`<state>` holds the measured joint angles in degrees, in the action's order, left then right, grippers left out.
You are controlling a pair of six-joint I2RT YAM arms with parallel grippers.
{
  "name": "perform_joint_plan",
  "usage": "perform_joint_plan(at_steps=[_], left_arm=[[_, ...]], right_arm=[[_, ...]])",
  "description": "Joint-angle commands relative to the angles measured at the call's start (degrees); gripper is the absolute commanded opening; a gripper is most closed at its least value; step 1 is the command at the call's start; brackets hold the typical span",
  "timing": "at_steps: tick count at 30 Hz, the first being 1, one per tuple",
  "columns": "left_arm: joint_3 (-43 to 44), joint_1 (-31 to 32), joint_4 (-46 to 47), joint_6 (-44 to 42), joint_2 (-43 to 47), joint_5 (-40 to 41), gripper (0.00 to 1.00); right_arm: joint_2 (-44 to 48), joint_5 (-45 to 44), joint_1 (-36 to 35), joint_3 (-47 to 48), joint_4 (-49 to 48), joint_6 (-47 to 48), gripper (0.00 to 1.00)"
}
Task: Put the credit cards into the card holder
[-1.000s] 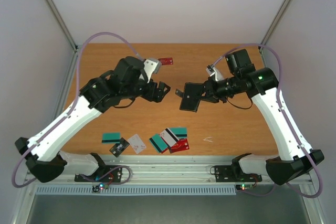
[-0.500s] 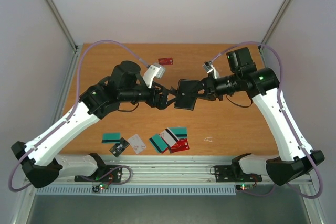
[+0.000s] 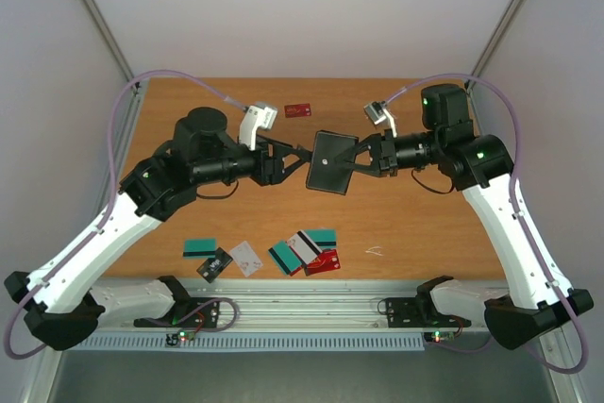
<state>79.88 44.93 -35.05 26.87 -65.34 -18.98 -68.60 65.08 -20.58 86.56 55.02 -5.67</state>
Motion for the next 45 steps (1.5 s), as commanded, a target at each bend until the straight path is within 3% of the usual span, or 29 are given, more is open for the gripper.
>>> perform_joint_plan(at_steps=[1,9,16,22,37,45], left_arm=[[-0.3,-0.6,5.9,2.0,1.3,-3.3,0.56],[0.0,-0.6,10.2,4.8,0.0,-11.7,0.55],[-1.2,-0.7,17.0,8.0,-0.8,-18.6,0.48],[-2.3,-1.2,22.4,11.7,-1.2,-22.1,0.33],[-7.4,-6.1,33.8,21.6,1.7,-28.9,0.36],[-7.6,-6.1,43.2,27.5,-1.5,-35.4,0.28]], right_arm=[[1.9,6.6,-0.3,-1.0,-9.0,-4.5,0.01],[1.8,10.5,-0.3,-1.5,-14.7,-7.6,0.01],[2.1,12.7,-0.3,-1.8,-17.1,-8.7,0.01],[2.3,14.1,-0.4,-2.0,-20.2,-10.2,0.01],[1.2,16.3,-0.3,-2.1,-23.1,-10.9,0.01],[0.4,15.3,-0.3,-2.3,-23.6,-10.9,0.01]])
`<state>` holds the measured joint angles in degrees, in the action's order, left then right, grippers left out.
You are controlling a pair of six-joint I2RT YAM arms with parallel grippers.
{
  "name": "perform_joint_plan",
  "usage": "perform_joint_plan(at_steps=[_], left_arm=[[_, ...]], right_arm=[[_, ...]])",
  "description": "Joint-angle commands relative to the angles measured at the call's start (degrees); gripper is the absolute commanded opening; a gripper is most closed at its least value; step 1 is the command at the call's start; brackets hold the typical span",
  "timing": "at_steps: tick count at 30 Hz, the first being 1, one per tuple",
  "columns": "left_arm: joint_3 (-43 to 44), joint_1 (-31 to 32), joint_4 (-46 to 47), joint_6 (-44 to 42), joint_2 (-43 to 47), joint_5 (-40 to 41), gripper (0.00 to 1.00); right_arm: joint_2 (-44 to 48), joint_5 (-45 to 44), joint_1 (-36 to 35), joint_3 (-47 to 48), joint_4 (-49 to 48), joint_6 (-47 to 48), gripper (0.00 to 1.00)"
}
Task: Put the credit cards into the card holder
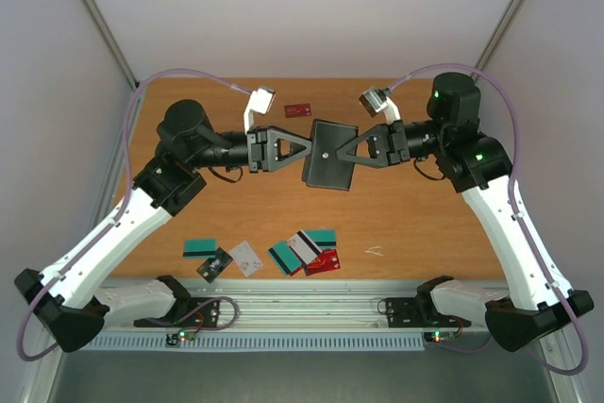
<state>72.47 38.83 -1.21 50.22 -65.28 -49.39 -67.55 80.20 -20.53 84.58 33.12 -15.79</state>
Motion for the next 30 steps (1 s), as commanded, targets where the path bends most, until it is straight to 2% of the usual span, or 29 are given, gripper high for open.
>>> perform_joint_plan(at_steps=[1,5,8,9,11,13,15,17,20,21,22,25,30], left_arm=[[-0.1,0.0,10.2,5.2,-2.1,-5.5,0.28],[0.4,-0.1,12.7,7.7,-3.7,-7.8,0.19],[0.8,0.0,12.9,8.4,-4.5,-8.5,0.03],[0.8,-0.1,12.8,8.4,-4.5,-8.3,0.01],[0.9,-0.1,11.4,7.7,-4.3,-7.3,0.0],[1.4,0.0,7.6,5.9,-3.9,-5.5,0.0],[2.6,-0.1,1.3,2.4,-3.3,-3.0,0.0],[4.5,-0.2,-8.1,-2.1,-2.8,1.4,0.0],[8.6,-0.1,-24.9,-11.8,-2.4,12.7,0.0],[10.1,-0.1,-29.7,-14.0,-2.5,18.0,0.0],[11.4,-0.1,-33.8,-17.0,-2.7,21.8,0.0],[13.7,-0.1,-41.6,-20.8,-3.5,30.3,0.0],[15.2,0.5,-45.7,-20.0,-6.2,37.5,0.0]], right_arm=[[-0.8,0.1,-0.4,-0.3,-1.7,-0.8,0.01],[-0.9,-0.5,-0.4,-0.3,-1.8,-0.6,0.02],[-1.1,-1.0,-0.4,-0.3,-1.6,-0.3,0.03],[-1.1,-1.2,-0.4,-0.2,-1.3,0.0,0.05],[-1.4,-2.3,-0.3,0.1,0.6,1.5,0.2],[-2.1,-4.6,-0.1,1.4,6.2,5.1,0.48],[-3.3,-9.4,1.1,4.5,16.2,11.3,0.66],[-4.5,-14.3,2.5,6.3,24.9,16.9,0.73],[-4.5,-19.2,3.4,7.7,31.3,20.6,0.82],[-4.2,-21.2,3.4,8.1,32.7,21.2,0.93],[-3.9,-23.1,3.4,8.5,34.1,21.7,0.98],[-3.8,-27.4,3.2,9.7,37.1,21.5,0.99],[-4.5,-36.1,-0.8,11.5,37.6,18.3,0.98]])
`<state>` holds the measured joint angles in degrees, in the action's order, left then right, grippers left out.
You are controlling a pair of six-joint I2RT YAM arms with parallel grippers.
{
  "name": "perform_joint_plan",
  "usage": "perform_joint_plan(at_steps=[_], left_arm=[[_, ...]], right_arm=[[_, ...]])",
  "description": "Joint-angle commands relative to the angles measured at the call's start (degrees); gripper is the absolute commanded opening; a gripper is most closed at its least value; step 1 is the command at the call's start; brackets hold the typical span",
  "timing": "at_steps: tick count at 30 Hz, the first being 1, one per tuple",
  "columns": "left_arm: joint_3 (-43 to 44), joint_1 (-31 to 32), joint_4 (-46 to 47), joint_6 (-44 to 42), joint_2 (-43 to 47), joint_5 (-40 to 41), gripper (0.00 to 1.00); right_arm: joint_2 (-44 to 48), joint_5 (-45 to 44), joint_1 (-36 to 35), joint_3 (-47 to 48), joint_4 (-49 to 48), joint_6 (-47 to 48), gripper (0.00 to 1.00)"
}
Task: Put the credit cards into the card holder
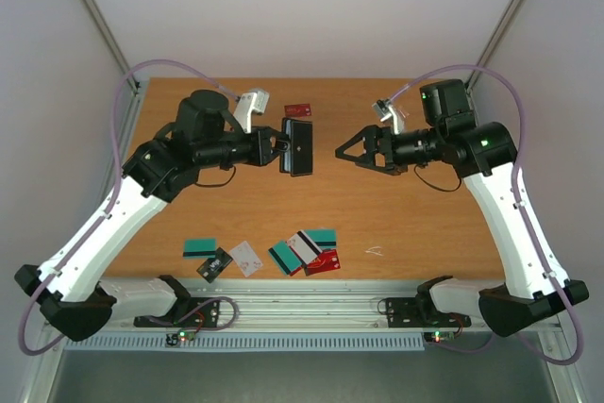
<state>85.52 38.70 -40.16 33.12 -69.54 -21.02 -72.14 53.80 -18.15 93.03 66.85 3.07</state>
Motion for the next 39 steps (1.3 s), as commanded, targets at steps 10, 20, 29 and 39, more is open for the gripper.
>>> perform_joint_plan(at_steps=[10,20,29,39], left_arm=[[8.1,3.3,-9.7,0.3,-9.3,14.6,0.0],[9.7,3.8,-9.0,0.1,-10.6,12.0,0.0],[8.9,3.8,-10.1,0.4,-9.7,12.7,0.0],[6.3,3.9,-9.4,0.6,-7.0,12.8,0.0]], right_arm=[[-8.3,-30.9,-19.3,10.9,9.0,-4.8,0.98],[-13.0,-40.6,-23.0,12.6,10.0,-6.6,0.86],[-13.5,-33.8,-23.1,12.6,3.8,-6.6,0.87],[-13.7,-39.4,-23.0,10.5,5.3,-6.8,0.63]])
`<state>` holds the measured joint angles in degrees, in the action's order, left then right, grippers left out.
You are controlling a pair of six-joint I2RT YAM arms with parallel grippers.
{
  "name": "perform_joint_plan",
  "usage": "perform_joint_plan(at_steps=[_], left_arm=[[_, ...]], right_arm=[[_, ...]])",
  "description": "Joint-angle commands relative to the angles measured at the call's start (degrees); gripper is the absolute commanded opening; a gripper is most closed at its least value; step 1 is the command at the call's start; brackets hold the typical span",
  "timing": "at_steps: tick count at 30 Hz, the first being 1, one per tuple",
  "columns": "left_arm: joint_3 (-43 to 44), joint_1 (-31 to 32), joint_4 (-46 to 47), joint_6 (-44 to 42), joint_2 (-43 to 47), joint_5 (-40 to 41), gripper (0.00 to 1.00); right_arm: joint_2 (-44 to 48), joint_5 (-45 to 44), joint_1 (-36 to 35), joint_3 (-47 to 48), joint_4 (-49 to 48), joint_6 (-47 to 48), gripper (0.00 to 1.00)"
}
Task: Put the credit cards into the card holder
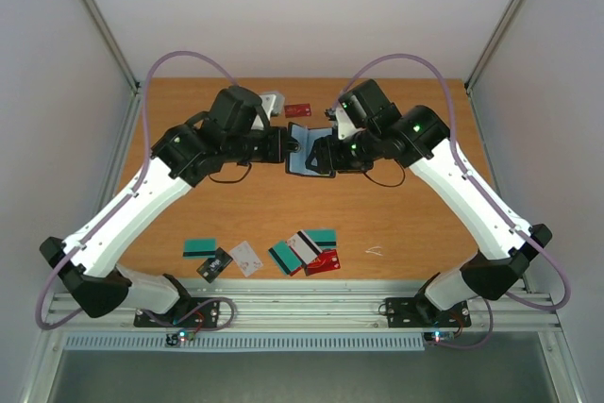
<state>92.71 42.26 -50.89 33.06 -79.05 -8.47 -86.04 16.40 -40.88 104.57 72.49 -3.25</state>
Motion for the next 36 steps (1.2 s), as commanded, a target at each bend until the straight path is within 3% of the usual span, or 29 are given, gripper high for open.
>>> perform_joint_plan(at_steps=[1,10,17,23,26,36], left_arm=[[-1.2,0.3,1.4,0.6,2.8,0.3,0.0],[-4.9,0.2,5.5,1.0,5.5,-1.8,0.0],[-10.0,-0.2,14.6,2.2,8.1,-8.2,0.0],[-17.7,-3.2,25.8,9.6,10.1,-14.0,0.0],[-21.5,-4.3,31.8,13.7,10.4,-16.2,0.0],[-23.4,-4.9,35.8,15.5,9.1,-17.7,0.0]], right_arm=[[0.5,-2.1,-0.3,-1.3,-0.4,-0.4,0.59],[3.7,-1.6,0.4,-3.1,-1.6,2.3,0.54],[7.1,5.4,3.9,-7.9,-6.3,2.3,0.38],[9.2,9.3,6.1,-8.6,-7.5,5.0,0.3],[9.5,10.7,6.8,-8.6,-7.3,5.6,0.3],[10.4,10.9,7.4,-10.6,-8.1,5.7,0.32]])
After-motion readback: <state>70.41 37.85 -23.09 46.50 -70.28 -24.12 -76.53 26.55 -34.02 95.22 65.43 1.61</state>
